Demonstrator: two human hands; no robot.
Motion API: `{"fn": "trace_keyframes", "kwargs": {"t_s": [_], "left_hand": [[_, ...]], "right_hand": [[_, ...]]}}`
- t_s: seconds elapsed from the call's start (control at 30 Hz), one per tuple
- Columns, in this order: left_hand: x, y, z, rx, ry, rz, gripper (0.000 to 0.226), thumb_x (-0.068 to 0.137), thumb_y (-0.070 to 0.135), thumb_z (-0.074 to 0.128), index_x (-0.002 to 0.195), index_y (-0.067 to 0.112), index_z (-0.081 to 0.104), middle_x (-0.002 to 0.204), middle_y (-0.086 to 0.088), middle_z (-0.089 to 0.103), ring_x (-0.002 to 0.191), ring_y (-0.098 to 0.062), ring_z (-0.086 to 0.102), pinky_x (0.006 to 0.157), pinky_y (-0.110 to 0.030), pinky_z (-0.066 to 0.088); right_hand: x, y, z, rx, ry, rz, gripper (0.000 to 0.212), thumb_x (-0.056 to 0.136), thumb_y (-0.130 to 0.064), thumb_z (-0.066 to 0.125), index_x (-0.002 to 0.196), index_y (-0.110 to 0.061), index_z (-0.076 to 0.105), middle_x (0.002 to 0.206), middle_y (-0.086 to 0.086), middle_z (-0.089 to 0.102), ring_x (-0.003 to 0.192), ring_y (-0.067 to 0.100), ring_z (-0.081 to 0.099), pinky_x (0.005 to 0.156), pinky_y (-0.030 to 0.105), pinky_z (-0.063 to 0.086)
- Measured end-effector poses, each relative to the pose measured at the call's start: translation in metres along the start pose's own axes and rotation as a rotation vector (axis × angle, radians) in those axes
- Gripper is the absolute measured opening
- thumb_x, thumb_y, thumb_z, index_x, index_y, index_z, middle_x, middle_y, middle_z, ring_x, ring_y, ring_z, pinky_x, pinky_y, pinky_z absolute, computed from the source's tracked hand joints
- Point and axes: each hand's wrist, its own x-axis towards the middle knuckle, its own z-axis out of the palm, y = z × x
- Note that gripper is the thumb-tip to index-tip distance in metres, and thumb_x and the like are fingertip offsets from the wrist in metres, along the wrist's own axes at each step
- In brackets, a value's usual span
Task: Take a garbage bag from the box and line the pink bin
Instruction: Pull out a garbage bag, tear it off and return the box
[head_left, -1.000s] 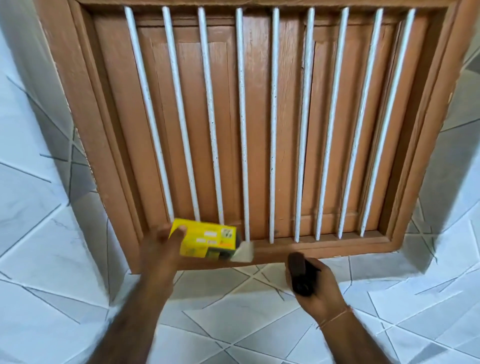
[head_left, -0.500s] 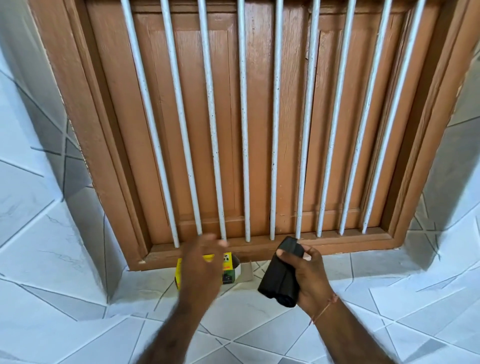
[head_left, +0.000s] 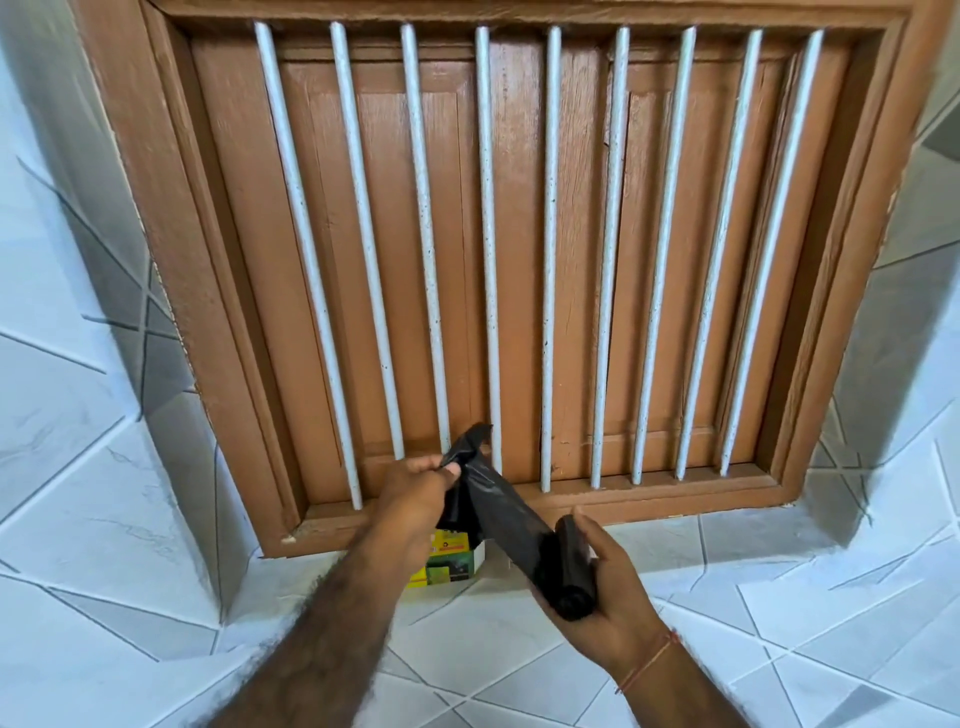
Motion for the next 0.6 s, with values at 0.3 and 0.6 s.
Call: {"fn": "trace_keyframes", "kwargs": {"t_s": [0.3,0.6], "left_hand": [[-0.001,0.002,-0.108,0.178,0.349,0.089,0.020,0.091,0.004,0.055,0.087,0.014,0.071,0.101,-0.015,0.069,0.095,-0.034,0.060,0.096,-0.049,0.048],[-0.043,0.032,-0.023,0.461,-0.297,0.433,0.070,0.078,0.059,0.064,0.137,0.025,0.051,0.126,0.012,0.063,0.109,-0.005,0.060,0.103,-0.034,0.046]], "right_hand": [[-0.014,-0.025,-0.002,-0.230,0.034,-0.072,0.041,0.081,-0.006,0.067,0.122,0.000,0.062,0.121,0.022,0.068,0.106,0.038,0.068,0.081,0.048,0.060],[-0.028,-0.029,0.037,-0.700,-0.153,-0.105,0.055,0.065,-0.006,0.079,0.118,0.000,0.064,0.114,0.025,0.065,0.107,0.040,0.060,0.106,0.057,0.039]]}}
